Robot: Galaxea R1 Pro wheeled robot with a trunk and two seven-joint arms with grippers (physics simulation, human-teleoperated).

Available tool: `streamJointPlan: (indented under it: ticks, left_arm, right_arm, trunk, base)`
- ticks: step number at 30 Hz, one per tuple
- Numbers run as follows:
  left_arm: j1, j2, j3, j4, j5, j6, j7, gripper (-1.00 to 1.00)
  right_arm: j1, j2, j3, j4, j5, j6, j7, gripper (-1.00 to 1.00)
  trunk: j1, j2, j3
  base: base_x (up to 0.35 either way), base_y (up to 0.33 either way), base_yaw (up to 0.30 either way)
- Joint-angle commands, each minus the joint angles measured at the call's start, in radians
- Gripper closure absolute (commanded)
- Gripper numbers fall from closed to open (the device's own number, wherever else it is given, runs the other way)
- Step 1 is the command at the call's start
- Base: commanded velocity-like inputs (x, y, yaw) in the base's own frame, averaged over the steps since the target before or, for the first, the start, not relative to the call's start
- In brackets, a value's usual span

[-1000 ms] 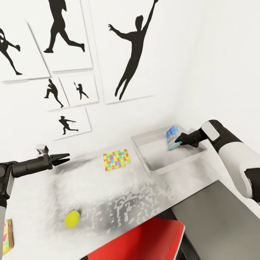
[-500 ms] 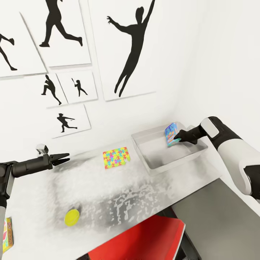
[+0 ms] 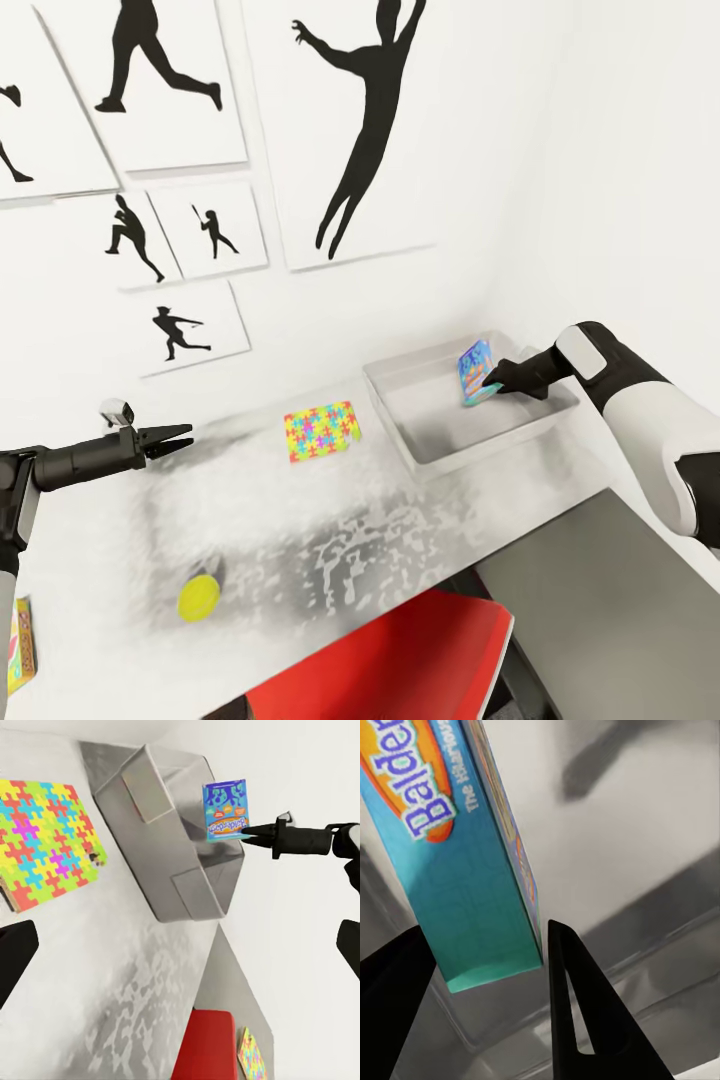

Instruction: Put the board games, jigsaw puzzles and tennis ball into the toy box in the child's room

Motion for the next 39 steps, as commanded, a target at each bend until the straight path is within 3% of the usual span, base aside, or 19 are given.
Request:
streamJointPlan:
  ticks: [1, 39]
  left_arm:
    - [-0.001, 0.000, 0.001, -0.001, -0.007, 0.010, -0.007, -1.00]
    - [-0.001, 0.001, 0.001, -0.001, -0.007, 0.011, -0.007, -1.00]
  right_arm:
    - [-0.001, -0.001, 0.006, -0.001, -0.011, 0.002, -0.008, 1.00]
    - [-0.024, -0.010, 0.014, -0.001, -0.003, 0.002, -0.010, 1.00]
  trunk:
    - [0.000, -0.002, -0.003]
    - [0.000, -0.002, -0.066]
  base:
    - [0.000, 0.000, 0.000]
    - [0.000, 0.000, 0.000]
